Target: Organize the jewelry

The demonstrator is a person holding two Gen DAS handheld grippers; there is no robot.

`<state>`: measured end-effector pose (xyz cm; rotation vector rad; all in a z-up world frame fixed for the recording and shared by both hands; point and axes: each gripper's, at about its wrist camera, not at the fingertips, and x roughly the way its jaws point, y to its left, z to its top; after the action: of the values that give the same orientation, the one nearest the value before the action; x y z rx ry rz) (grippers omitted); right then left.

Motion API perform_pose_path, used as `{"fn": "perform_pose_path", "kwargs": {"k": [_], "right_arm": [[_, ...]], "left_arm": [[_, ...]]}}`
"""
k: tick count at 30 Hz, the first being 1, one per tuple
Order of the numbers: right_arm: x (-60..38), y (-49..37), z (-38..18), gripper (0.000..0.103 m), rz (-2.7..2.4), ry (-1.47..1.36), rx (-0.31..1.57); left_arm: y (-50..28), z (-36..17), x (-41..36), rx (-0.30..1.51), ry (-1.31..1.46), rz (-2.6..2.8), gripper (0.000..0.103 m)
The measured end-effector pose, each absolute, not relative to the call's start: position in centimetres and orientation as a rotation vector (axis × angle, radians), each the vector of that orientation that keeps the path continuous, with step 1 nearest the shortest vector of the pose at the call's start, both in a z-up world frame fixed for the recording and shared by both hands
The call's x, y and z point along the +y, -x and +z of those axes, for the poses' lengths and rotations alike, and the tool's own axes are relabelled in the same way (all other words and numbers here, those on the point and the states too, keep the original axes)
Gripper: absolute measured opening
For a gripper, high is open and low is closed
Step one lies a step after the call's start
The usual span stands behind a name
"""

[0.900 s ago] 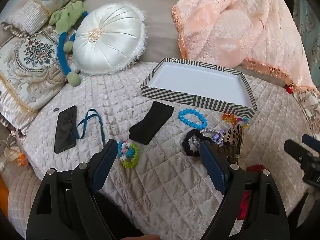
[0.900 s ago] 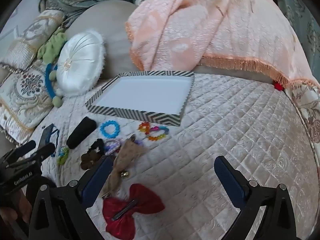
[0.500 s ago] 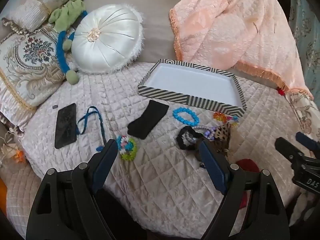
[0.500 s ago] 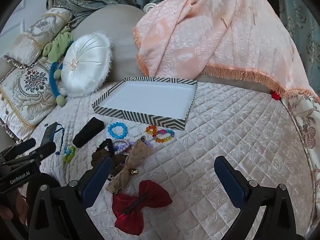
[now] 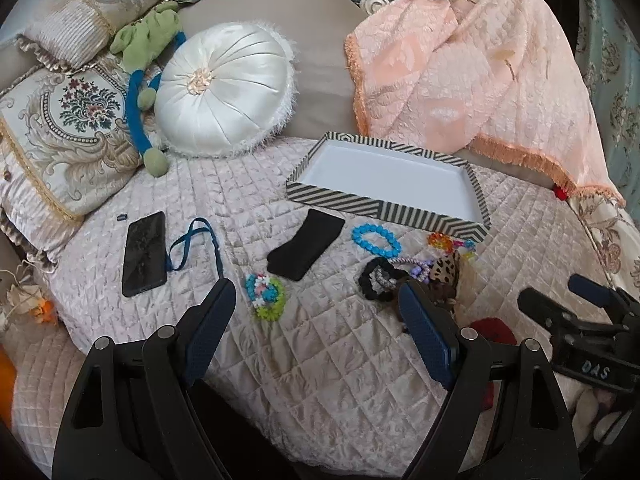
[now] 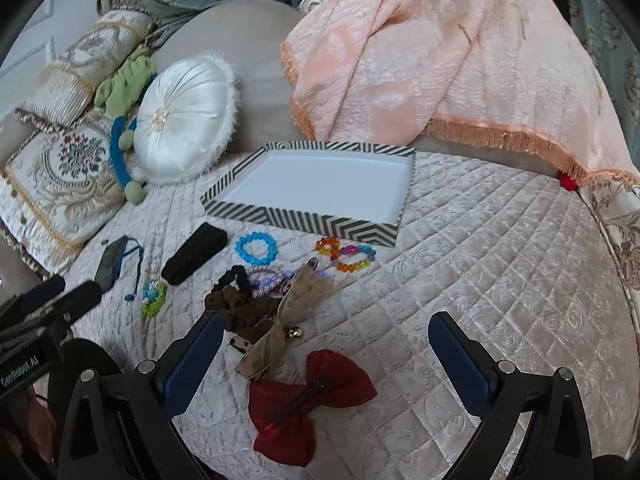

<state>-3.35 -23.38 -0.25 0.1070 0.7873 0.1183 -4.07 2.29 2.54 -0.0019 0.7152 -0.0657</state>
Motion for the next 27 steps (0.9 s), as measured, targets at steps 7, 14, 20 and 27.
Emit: {"fn": "perform_pose_path", "kwargs": {"k": [7,14,20,27], "right_arm": [[-23.6,3.3,-0.7,0.102,0.072,-0.056,0.795],[-23.5,2.2,-1.1,0.102,0.058,-0.052,0.804],[-22.9,1.3,-0.8,0.102,0.067,-0.042,0.798],[-24.0,0.1,0.2,0.102,0.04,-0.064,0.784]], "left_arm": [[2.0,0.6,2.4,0.759,0.052,-0.086,0.084],[0.9,0.0,1.4,0.764,0.01,-0.083,0.084],[0.0,0.4,1.4,0.767,-0.003,-0.065,0.084],[-0.7,0.5,1.3,0.767,-0.017,-0.049,0.084]]}}
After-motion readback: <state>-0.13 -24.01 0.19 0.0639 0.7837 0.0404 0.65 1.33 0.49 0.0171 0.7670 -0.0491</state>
